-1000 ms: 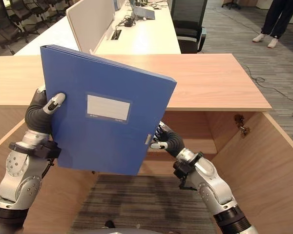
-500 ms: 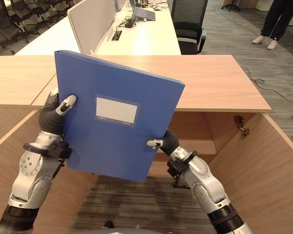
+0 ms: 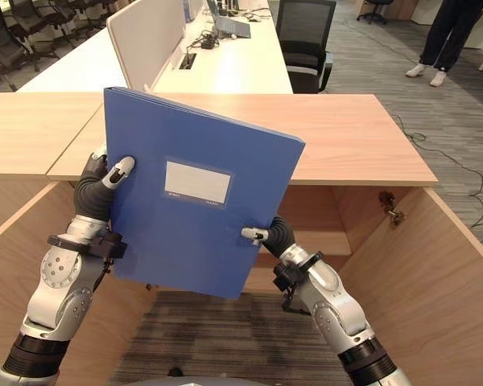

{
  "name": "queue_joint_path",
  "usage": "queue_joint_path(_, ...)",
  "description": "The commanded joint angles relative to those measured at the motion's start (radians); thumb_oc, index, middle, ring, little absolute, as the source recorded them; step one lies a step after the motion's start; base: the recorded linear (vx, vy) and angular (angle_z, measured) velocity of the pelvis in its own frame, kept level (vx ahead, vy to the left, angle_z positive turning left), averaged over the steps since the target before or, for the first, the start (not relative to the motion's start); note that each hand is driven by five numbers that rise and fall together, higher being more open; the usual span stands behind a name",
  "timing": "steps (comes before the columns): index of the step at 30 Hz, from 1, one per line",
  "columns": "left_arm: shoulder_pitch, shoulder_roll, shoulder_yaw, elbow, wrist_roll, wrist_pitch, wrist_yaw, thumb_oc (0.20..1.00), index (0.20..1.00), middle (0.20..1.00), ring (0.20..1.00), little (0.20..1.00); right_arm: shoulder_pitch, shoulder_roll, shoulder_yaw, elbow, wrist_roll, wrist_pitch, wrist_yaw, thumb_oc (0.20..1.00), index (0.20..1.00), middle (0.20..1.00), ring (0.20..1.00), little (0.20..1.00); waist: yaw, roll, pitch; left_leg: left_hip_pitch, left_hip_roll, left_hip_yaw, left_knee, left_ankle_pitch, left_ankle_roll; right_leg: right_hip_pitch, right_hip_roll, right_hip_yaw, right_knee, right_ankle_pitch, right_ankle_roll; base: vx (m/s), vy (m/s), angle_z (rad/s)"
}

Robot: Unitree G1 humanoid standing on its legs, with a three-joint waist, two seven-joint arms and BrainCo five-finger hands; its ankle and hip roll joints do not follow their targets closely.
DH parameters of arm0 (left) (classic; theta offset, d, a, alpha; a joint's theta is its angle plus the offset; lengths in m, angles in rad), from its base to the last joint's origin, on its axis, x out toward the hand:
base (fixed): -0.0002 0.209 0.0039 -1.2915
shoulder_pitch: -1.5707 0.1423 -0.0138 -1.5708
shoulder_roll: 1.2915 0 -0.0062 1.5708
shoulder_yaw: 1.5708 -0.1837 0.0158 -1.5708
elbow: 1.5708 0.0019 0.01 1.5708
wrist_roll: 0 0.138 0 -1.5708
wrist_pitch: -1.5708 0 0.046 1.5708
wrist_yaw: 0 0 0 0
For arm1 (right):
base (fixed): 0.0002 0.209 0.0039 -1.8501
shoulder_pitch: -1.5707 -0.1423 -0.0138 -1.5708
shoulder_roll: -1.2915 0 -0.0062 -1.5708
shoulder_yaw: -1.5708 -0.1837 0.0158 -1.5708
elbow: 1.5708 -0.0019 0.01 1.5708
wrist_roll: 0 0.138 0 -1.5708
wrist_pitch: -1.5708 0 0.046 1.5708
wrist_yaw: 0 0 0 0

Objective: Put the empty folder in the office cabinet

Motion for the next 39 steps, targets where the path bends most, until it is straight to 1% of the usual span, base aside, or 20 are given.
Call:
queue_joint_path(1, -0.149, -0.047, -0.007, -0.015, 0.003, -0.08, 0.038, 0.2, 0.2, 0.2, 0.2, 0.2, -0.047, 0.051, 0.028, -0.032, -0.054, -0.039, -0.012, 0.2, 0.2, 0.2, 0.2, 0.2, 0.007, 0.005, 0.013, 0.054, 0.012, -0.03, 0.011, -0.079, -0.001, -0.022, 0.009, -0.02, 0.031, -0.02, 0.003, 0.0, 0.0, 0.0)
queue_joint_path(2, -0.149, -0.047, -0.008, -0.016, 0.003, -0.08, 0.038, 0.2, 0.2, 0.2, 0.2, 0.2, -0.047, 0.052, 0.027, -0.032, -0.055, -0.039, -0.012, 0.2, 0.2, 0.2, 0.2, 0.2, 0.007, 0.005, 0.013, 0.053, 0.012, -0.03, 0.011, -0.079, -0.001, -0.022, 0.009, -0.021, 0.031, -0.02, 0.003, 0.0, 0.0, 0.0)
queue_joint_path(3, -0.15, -0.048, -0.009, -0.018, 0.006, -0.08, 0.049, 0.2, 0.2, 0.2, 0.2, 0.2, -0.036, 0.061, 0.016, -0.01, -0.058, -0.044, -0.033, 0.2, 0.2, 0.2, 0.2, 0.2, 0.006, 0.005, 0.013, 0.053, 0.011, -0.032, 0.011, -0.079, -0.001, -0.021, 0.011, -0.022, 0.032, -0.021, 0.002, 0.0, 0.0, 0.0)
queue_joint_path(8, -0.145, -0.048, -0.012, -0.022, 0.008, -0.075, 0.053, 0.2, 0.2, 0.2, 0.2, 0.2, -0.031, 0.069, 0.012, -0.004, -0.057, -0.044, -0.044, 0.2, 0.2, 0.2, 0.2, 0.2, 0.007, 0.006, 0.014, 0.053, 0.013, -0.035, 0.011, -0.079, -0.001, -0.02, 0.013, -0.022, 0.032, -0.024, 0.001, 0.0, 0.0, 0.0)
queue_joint_path(20, -0.136, -0.04, -0.001, -0.024, 0.019, -0.073, 0.048, 0.2, 0.2, 0.2, 0.2, 0.2, -0.034, 0.051, 0.023, -0.003, -0.072, -0.031, -0.022, 0.2, 0.2, 0.2, 0.2, 0.2, 0.014, 0.003, 0.015, 0.052, 0.015, -0.04, 0.012, -0.077, -0.002, -0.02, 0.018, -0.026, 0.039, -0.03, -0.002, 0.0, 0.0, 0.0)
queue_joint_path(21, -0.132, -0.038, 0.004, -0.023, 0.022, -0.074, 0.048, 0.341, 0.341, 0.341, 0.341, 0.341, -0.03, 0.047, 0.021, -0.001, -0.076, -0.03, -0.017, 0.2, 0.2, 0.2, 0.2, 0.2, 0.015, 0.003, 0.015, 0.052, 0.016, -0.041, 0.012, -0.077, -0.003, -0.021, 0.017, -0.026, 0.04, -0.03, -0.002, 0.0, 0.0, 0.0)
queue_joint_path(22, -0.13, -0.036, 0.01, -0.022, 0.029, -0.076, 0.051, 0.545, 0.545, 0.545, 0.545, 0.545, -0.026, 0.042, 0.018, 0.003, -0.081, -0.027, -0.013, 0.2, 0.2, 0.2, 0.2, 0.2, 0.015, 0.003, 0.015, 0.051, 0.016, -0.041, 0.012, -0.076, -0.003, -0.021, 0.018, -0.028, 0.04, -0.031, -0.002, 0.0, 0.0, 0.0)
queue_joint_path(23, -0.123, -0.031, 0.021, -0.019, 0.042, -0.078, 0.054, 1.0, 1.0, 1.0, 1.0, 1.0, -0.013, 0.032, 0.017, 0.012, -0.092, -0.021, -0.002, 0.2, 0.2, 0.2, 0.2, 0.2, 0.017, 0.001, 0.016, 0.05, 0.016, -0.043, 0.012, -0.075, -0.003, -0.021, 0.019, -0.028, 0.042, -0.032, -0.003, 0.0, 0.0, 0.0)
queue_joint_path(27, -0.109, -0.015, 0.056, -0.013, 0.072, -0.08, 0.058, 1.0, 1.0, 1.0, 1.0, 1.0, 0.026, 0.001, -0.002, 0.028, -0.122, -0.007, 0.029, 0.2, 0.2, 0.2, 0.2, 0.2, 0.021, -0.002, 0.017, 0.048, 0.016, -0.046, 0.012, -0.074, -0.004, -0.021, 0.021, -0.032, 0.043, -0.033, -0.002, -0.01, -0.003, 0.01)
queue_joint_path(28, -0.081, -0.003, 0.097, -0.003, 0.069, -0.081, 0.048, 1.0, 1.0, 1.0, 1.0, 1.0, 0.071, -0.044, -0.029, 0.058, -0.169, 0.012, 0.063, 0.2, 0.2, 0.2, 0.2, 0.2, 0.024, -0.005, 0.02, 0.043, 0.017, -0.05, 0.012, -0.072, -0.005, -0.023, 0.021, -0.036, 0.044, -0.032, -0.002, -0.03, -0.008, 0.05)
queue_joint_path(29, -0.08, -0.003, 0.098, -0.004, 0.068, -0.082, 0.047, 1.0, 1.0, 1.0, 1.0, 1.0, 0.072, -0.044, -0.029, 0.058, -0.17, 0.011, 0.065, 0.2, 0.2, 0.2, 0.2, 0.2, 0.024, -0.004, 0.019, 0.043, 0.017, -0.05, 0.012, -0.072, -0.005, -0.023, 0.021, -0.036, 0.044, -0.032, -0.002, -0.03, -0.01, 0.08)
queue_joint_path(31, -0.033, 0.005, 0.151, -0.001, 0.049, -0.079, 0.014, 1.0, 1.0, 1.0, 1.0, 1.0, 0.121, -0.096, -0.068, 0.096, -0.243, 0.029, 0.103, 0.2, 0.2, 0.2, 0.2, 0.2, 0.029, -0.007, 0.023, 0.039, 0.016, -0.053, 0.012, -0.07, -0.007, -0.023, 0.022, -0.043, 0.042, -0.03, 0.0, -0.02, -0.006, 0.1)
queue_joint_path(33, 0.006, 0.001, 0.183, 0.011, 0.014, -0.072, -0.012, 1.0, 1.0, 1.0, 1.0, 1.0, 0.156, -0.125, -0.092, 0.128, -0.282, 0.035, 0.127, 0.2, 0.2, 0.2, 0.2, 0.2, 0.031, -0.007, 0.024, 0.034, 0.017, -0.054, 0.012, -0.068, -0.009, -0.025, 0.022, -0.047, 0.038, -0.028, 0.001, -0.02, -0.008, 0.05)
queue_joint_path(35, 0.026, 0.001, 0.198, 0.022, -0.004, -0.069, -0.029, 1.0, 1.0, 1.0, 1.0, 1.0, 0.171, -0.138, -0.098, 0.155, -0.306, 0.034, 0.134, 0.2, 0.2, 0.2, 0.2, 0.2, 0.031, -0.006, 0.025, 0.032, 0.016, -0.056, 0.012, -0.067, -0.009, -0.026, 0.023, -0.048, 0.036, -0.026, 0.002, -0.02, -0.005, 0.07)
queue_joint_path(36, 0.06, 0.008, 0.223, 0.041, -0.027, -0.06, -0.059, 1.0, 1.0, 1.0, 1.0, 1.0, 0.186, -0.159, -0.11, 0.187, -0.348, 0.036, 0.15, 0.2, 0.2, 0.2, 0.2, 0.2, 0.035, -0.007, 0.03, 0.027, 0.015, -0.058, 0.012, -0.064, -0.009, -0.029, 0.024, -0.048, 0.033, -0.023, 0.003, -0.02, -0.006, 0.08)
queue_joint_path(37, 0.062, 0.008, 0.225, 0.041, -0.029, -0.061, -0.062, 1.0, 1.0, 1.0, 1.0, 1.0, 0.186, -0.159, -0.109, 0.188, -0.349, 0.035, 0.152, 0.2, 0.2, 0.2, 0.2, 0.2, 0.034, -0.006, 0.029, 0.027, 0.015, -0.058, 0.012, -0.064, -0.01, -0.029, 0.024, -0.049, 0.032, -0.023, 0.003, -0.02, -0.001, 0.05)
queue_joint_path(38, 0.099, 0.016, 0.241, 0.051, -0.051, -0.052, -0.095, 1.0, 1.0, 1.0, 1.0, 1.0, 0.199, -0.171, -0.119, 0.21, -0.377, 0.034, 0.158, 0.2, 0.2, 0.2, 0.2, 0.2, 0.036, -0.005, 0.033, 0.023, 0.015, -0.059, 0.012, -0.063, -0.01, -0.03, 0.024, -0.049, 0.029, -0.02, 0.004, 0.0, 0.0, 0.0)
queue_joint_path(39, 0.102, 0.016, 0.243, 0.051, -0.054, -0.052, -0.098, 1.0, 1.0, 1.0, 1.0, 1.0, 0.199, -0.17, -0.117, 0.212, -0.378, 0.032, 0.158, 0.2, 0.2, 0.2, 0.2, 0.2, 0.035, -0.005, 0.031, 0.023, 0.015, -0.059, 0.011, -0.063, -0.01, -0.03, 0.024, -0.049, 0.028, -0.019, 0.004, 0.0, 0.0, 0.0)
